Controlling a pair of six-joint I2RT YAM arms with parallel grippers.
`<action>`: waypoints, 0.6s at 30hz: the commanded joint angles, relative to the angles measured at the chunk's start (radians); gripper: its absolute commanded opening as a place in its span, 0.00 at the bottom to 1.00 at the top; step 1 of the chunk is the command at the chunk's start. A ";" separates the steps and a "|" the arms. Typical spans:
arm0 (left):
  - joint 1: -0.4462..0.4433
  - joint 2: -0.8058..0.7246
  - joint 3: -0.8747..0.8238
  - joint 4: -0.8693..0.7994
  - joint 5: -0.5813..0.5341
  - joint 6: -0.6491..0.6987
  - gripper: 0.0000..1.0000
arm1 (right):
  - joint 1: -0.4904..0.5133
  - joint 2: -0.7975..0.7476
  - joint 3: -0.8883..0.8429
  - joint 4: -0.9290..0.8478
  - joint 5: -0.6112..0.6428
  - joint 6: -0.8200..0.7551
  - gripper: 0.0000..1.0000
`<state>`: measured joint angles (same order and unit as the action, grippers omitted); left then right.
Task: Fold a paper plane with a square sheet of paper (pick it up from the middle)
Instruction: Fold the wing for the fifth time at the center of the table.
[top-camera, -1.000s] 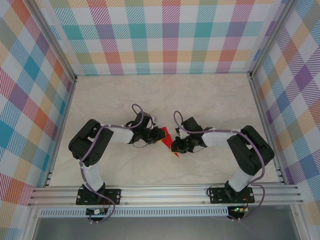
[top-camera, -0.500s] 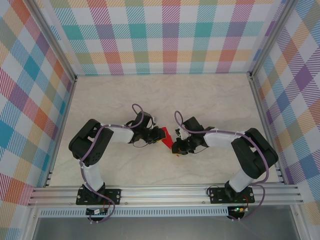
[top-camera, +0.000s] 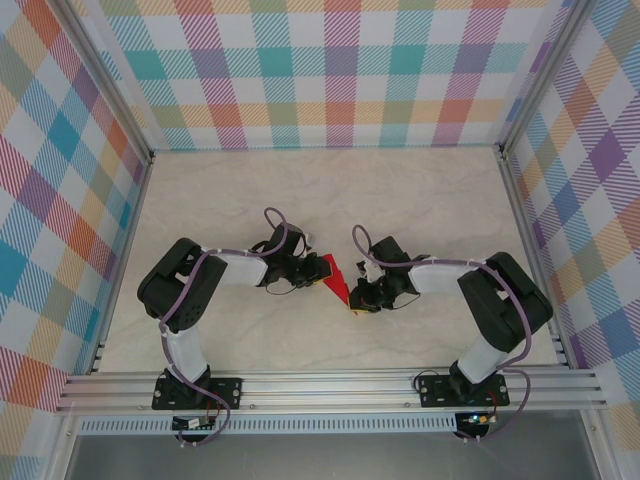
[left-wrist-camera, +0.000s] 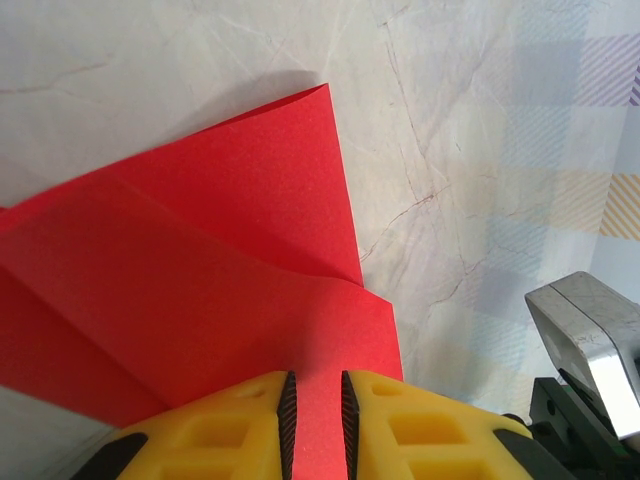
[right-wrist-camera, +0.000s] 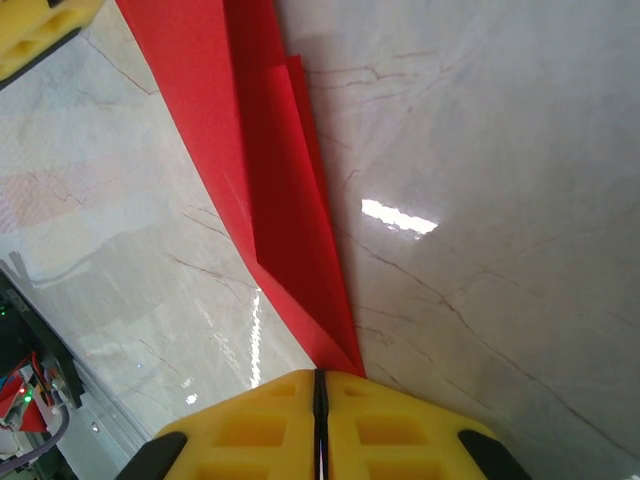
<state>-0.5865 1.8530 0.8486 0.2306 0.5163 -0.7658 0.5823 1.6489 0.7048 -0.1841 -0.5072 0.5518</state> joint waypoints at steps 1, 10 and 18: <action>-0.015 0.093 -0.018 -0.066 -0.053 0.032 0.22 | -0.008 0.050 -0.037 -0.020 0.030 -0.009 0.09; -0.015 0.089 -0.020 -0.079 -0.061 0.038 0.22 | -0.027 -0.010 -0.063 -0.013 0.009 0.000 0.09; -0.015 0.089 -0.022 -0.075 -0.061 0.037 0.21 | -0.045 -0.024 -0.105 0.003 0.005 0.013 0.10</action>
<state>-0.5865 1.8530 0.8486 0.2298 0.5163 -0.7620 0.5484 1.6272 0.6498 -0.1200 -0.5411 0.5617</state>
